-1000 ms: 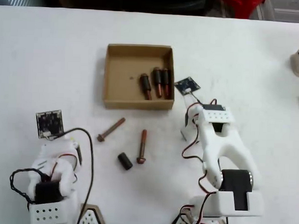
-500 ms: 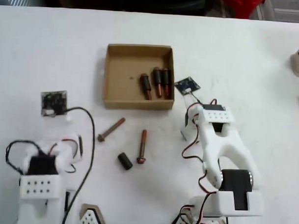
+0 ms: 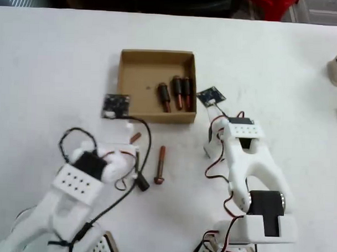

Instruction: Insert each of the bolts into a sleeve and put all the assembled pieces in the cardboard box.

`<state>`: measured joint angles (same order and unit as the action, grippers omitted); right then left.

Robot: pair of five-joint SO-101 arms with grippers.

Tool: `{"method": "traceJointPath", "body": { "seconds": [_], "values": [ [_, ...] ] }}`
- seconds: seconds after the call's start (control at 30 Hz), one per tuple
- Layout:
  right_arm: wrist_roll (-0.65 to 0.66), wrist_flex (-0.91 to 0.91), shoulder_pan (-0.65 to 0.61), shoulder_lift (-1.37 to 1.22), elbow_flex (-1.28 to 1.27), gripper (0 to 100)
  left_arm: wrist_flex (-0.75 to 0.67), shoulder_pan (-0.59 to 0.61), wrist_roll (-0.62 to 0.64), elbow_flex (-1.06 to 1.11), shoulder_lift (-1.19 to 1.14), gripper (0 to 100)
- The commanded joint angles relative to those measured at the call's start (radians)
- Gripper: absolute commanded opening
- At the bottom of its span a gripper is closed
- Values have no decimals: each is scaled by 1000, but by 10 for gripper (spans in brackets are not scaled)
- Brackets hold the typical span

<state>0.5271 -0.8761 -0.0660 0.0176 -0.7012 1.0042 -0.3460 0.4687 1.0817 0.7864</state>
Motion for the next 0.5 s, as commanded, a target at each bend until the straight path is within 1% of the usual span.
{"method": "traceJointPath", "body": {
  "seconds": [0.0,0.13,0.27,0.47],
  "values": [
    [11,5,16,-1,23,17,-129,-33,37,-52,-211,24],
    [11,7,16,-1,23,17,-189,31,35,-69,-363,24],
    [11,8,16,-1,23,17,-198,124,35,-124,-458,23],
    [11,7,16,-1,23,17,-221,217,35,-218,-593,23]
  ]
}}
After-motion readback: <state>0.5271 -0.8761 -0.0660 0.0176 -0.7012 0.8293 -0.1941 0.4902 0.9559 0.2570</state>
